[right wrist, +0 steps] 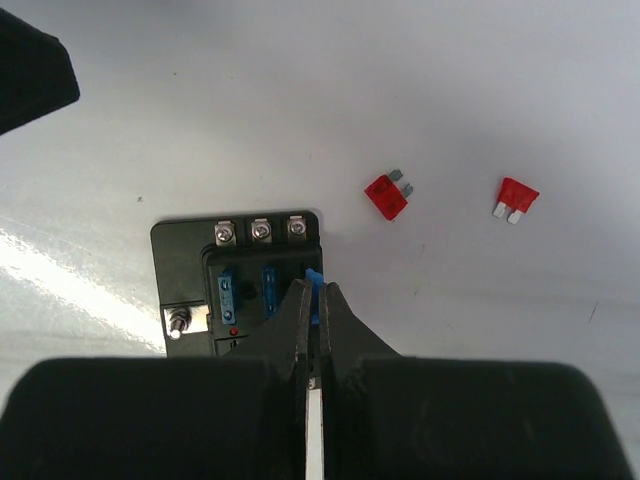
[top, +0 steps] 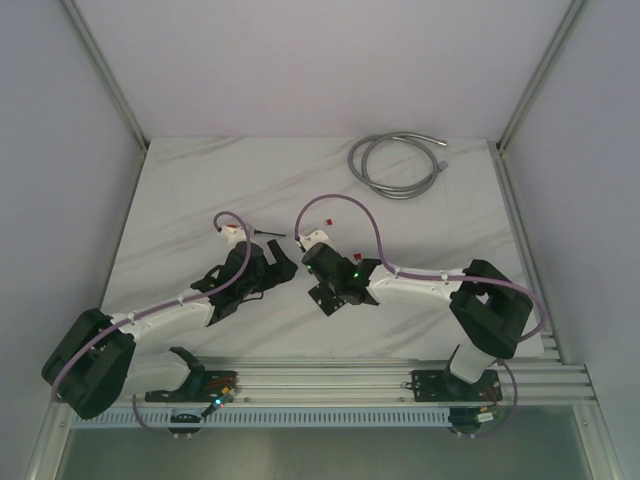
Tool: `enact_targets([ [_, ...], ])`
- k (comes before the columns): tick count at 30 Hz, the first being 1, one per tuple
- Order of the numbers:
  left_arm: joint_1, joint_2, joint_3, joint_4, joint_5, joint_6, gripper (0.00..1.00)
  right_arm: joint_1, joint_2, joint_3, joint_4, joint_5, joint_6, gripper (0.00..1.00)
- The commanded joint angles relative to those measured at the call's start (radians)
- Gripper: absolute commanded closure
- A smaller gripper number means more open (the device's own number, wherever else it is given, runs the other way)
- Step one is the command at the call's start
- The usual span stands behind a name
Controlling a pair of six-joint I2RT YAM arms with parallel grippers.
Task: Snap on the fuse box
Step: Install the fuse at the fuse box base.
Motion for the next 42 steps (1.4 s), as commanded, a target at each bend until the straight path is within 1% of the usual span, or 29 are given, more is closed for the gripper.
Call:
enact_targets([
  [1,0.004,-0.007,0.013,-0.011,0.006,-0.002,0.00,0.006,0.009,-0.020,0.032,-0.008,-0.015,1.00],
  [9,0.004,-0.005,0.013,-0.010,0.010,0.000,0.00,0.007,0.006,-0.023,0.038,-0.027,-0.025,1.00],
  [12,0.004,-0.005,0.013,-0.010,0.009,0.000,0.00,0.007,0.004,-0.023,0.037,-0.037,-0.025,0.94],
  [14,0.004,-0.005,0.013,-0.010,0.011,0.000,0.00,0.007,0.003,-0.025,0.037,-0.037,-0.027,0.88],
  [19,0.004,-0.006,0.012,-0.011,0.012,-0.001,0.00,0.007,0.004,-0.027,0.039,-0.038,-0.026,0.82],
  [28,0.004,-0.007,0.014,-0.011,0.013,0.000,0.00,0.006,-0.024,-0.028,0.045,-0.071,-0.025,0.79],
  [42,0.004,-0.011,0.013,-0.013,0.020,0.001,0.00,-0.001,-0.061,-0.039,0.049,-0.069,-0.029,0.75],
])
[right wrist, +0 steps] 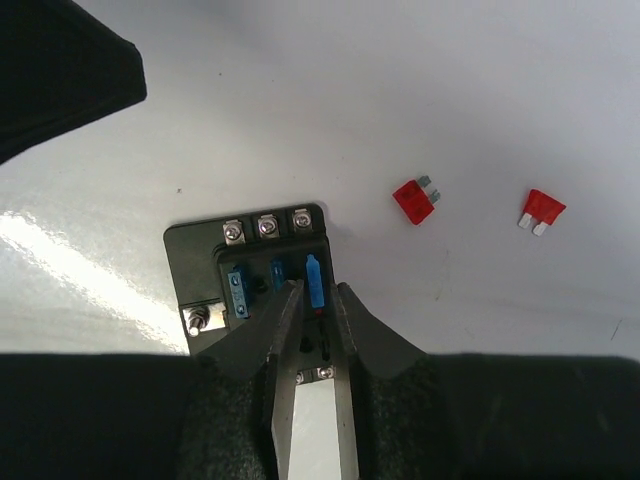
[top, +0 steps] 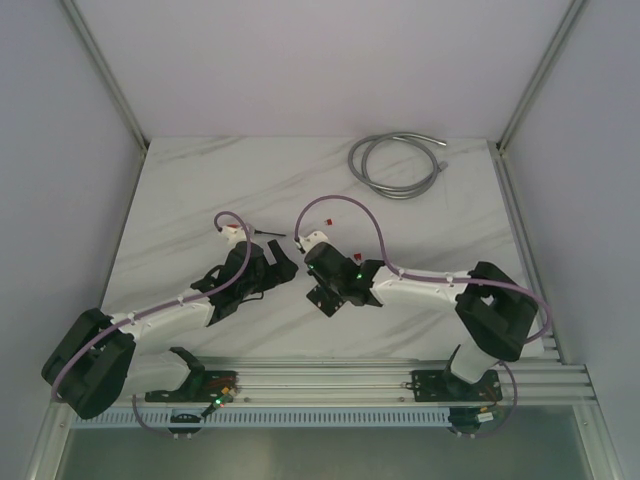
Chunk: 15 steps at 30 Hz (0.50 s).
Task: Snap on the fuse box
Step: Install the fuse at the fuse box base.
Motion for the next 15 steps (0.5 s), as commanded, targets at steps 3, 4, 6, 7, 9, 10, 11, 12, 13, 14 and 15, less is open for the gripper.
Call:
enact_targets([
  [3,0.004,-0.014,0.013,-0.011,0.011,0.003,0.00,-0.006,-0.045,-0.017,0.014,-0.023,-0.009,0.75],
  [4,0.004,-0.015,0.013,-0.012,0.012,0.003,0.00,-0.007,-0.051,-0.017,0.014,-0.033,-0.009,0.75],
  [6,0.004,-0.016,0.014,-0.012,0.012,0.004,0.00,-0.012,-0.062,-0.017,0.015,-0.045,-0.010,0.75],
  [7,0.004,-0.017,0.014,-0.012,0.014,0.005,0.00,-0.019,-0.070,-0.017,0.014,-0.057,-0.013,0.75],
  [9,0.004,-0.015,0.017,-0.014,0.020,0.008,0.00,-0.041,-0.076,-0.015,0.011,-0.113,-0.019,0.75],
  [10,0.004,-0.015,0.019,-0.013,0.024,0.010,0.00,-0.054,-0.077,-0.010,0.006,-0.147,-0.022,0.75],
  [11,0.004,-0.013,0.020,-0.014,0.030,0.012,0.00,-0.065,-0.075,-0.006,0.001,-0.174,-0.023,0.75],
  [12,0.004,-0.011,0.021,-0.013,0.036,0.013,0.00,-0.076,-0.071,-0.003,-0.004,-0.204,-0.025,0.75],
  [13,0.004,-0.009,0.023,-0.014,0.045,0.016,0.00,-0.086,-0.067,0.001,-0.007,-0.224,-0.026,0.75],
  [14,0.004,-0.006,0.025,-0.013,0.055,0.017,0.01,-0.095,-0.063,0.004,-0.010,-0.237,-0.026,0.75],
  [15,0.004,-0.004,0.026,-0.013,0.066,0.018,0.01,-0.105,-0.058,0.006,-0.013,-0.250,-0.026,0.75],
])
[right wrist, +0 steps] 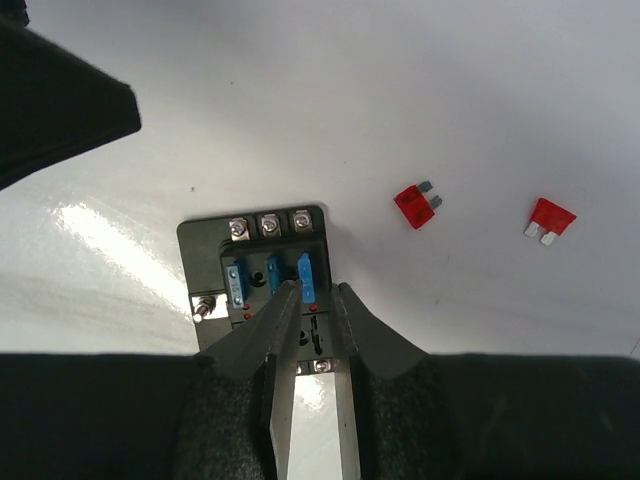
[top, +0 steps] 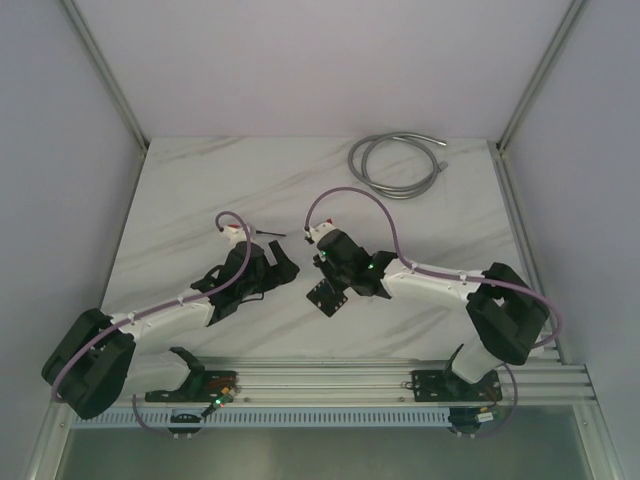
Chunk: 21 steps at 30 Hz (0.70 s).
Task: Snap on the fuse box
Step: Install the fuse at the fuse box base.
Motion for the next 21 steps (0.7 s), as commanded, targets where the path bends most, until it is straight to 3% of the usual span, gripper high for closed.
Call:
enact_targets([
  [1,0.004,-0.002,0.025,-0.012,0.054,0.016,0.02,-0.037,0.001,0.016,-0.014,-0.116,-0.016,0.76],
  [10,-0.007,0.034,0.003,-0.001,0.194,-0.038,0.17,-0.071,0.025,0.036,-0.014,-0.178,-0.026,0.77],
  [21,-0.095,0.082,0.003,0.023,0.202,-0.098,0.28,-0.085,0.059,0.046,-0.015,-0.183,-0.029,0.81],
])
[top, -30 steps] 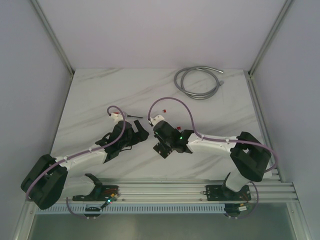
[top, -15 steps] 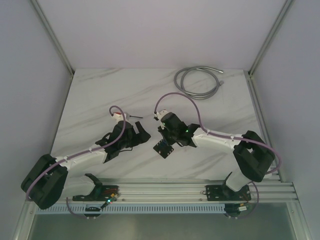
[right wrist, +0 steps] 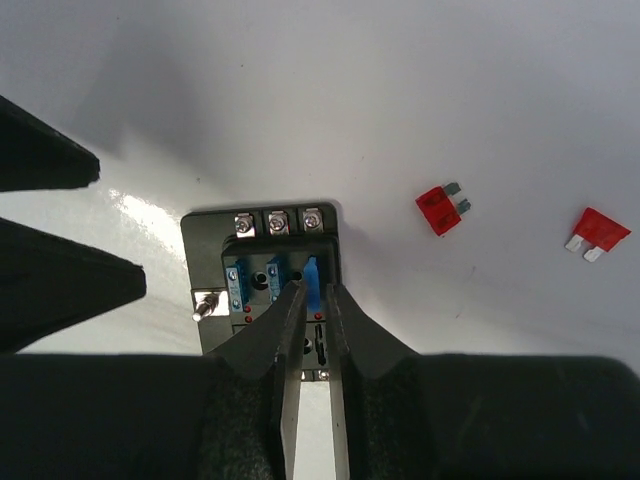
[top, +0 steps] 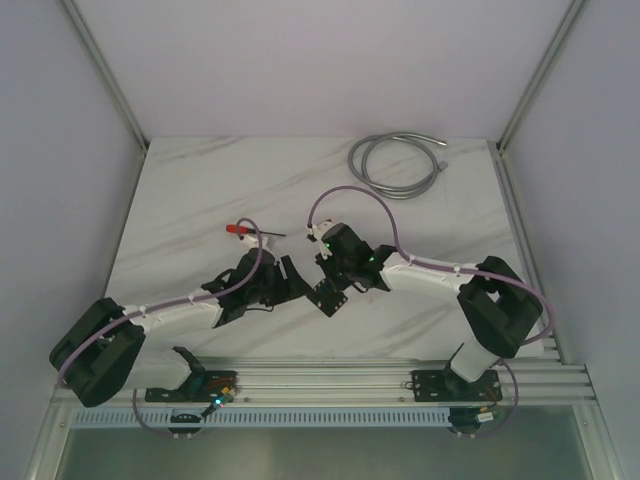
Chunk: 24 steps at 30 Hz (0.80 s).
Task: Snap on the fuse box
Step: Install the fuse at the fuse box base.
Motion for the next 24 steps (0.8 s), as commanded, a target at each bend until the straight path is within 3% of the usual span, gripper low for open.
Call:
enact_targets([
  [1,-0.029,0.035,0.004,0.021,0.018,-0.039,0.29,-0.004,0.015,0.034,-0.006,-0.014,-0.013,0.81],
  [9,-0.071,0.133,0.039,0.040,0.018,-0.071,0.38,-0.004,0.037,0.059,-0.069,-0.024,-0.022,0.92],
  [24,-0.074,0.231,0.044,0.042,-0.014,-0.098,0.53,0.009,0.139,0.091,-0.219,0.031,-0.006,0.94],
])
